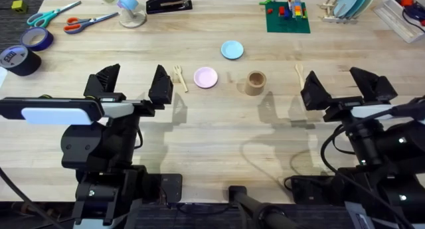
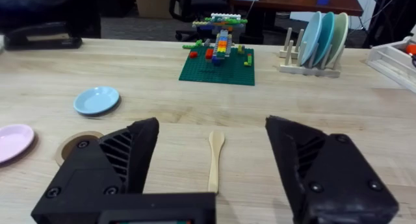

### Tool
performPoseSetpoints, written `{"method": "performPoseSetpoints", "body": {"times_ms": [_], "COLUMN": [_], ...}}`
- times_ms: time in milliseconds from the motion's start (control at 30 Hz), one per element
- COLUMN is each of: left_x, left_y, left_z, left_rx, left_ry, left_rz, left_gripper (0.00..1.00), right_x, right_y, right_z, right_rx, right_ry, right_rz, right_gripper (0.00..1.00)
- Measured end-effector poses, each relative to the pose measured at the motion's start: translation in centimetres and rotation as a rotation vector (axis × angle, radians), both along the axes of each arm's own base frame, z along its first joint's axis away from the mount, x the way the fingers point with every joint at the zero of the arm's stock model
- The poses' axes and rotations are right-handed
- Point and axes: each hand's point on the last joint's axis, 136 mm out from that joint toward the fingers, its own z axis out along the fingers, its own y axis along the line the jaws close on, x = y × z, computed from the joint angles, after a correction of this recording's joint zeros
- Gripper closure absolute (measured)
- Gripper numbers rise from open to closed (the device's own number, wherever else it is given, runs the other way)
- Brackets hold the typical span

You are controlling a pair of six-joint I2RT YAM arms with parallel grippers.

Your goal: Pick up a utensil and set it on the pink plate, then put the other utensil in the container.

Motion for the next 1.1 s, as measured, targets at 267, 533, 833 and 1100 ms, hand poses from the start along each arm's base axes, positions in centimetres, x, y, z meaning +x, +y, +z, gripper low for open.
{"method": "performPoseSetpoints", "body": {"times_ms": [267, 533, 833, 1100], "left_x": [0.0, 0.0, 0.0, -1.4], "left_y": [0.0, 0.0, 0.0, 0.1], "left_z": [0.0, -0.1, 0.4, 3.4], "left_rx": [0.0, 0.0, 0.0, 0.0], "left_ry": [0.0, 0.004, -0.014, 0.023], "left_rz": [0.0, 0.0, 0.003, 0.003], "left_gripper": [0.008, 0.008, 0.006, 0.006], "right_x": [0.0, 0.0, 0.0, -1.5], "right_y": [0.0, 0.0, 0.0, 0.0], "right_z": [-0.1, -0.1, -0.1, 1.3], "right_rx": [0.0, 0.0, -0.01, -0.015], "right_ry": [0.003, 0.005, 0.006, 0.096], "right_rz": [0.0, 0.0, 0.0, 0.005], "right_gripper": [0.007, 0.007, 0.007, 0.007]}}
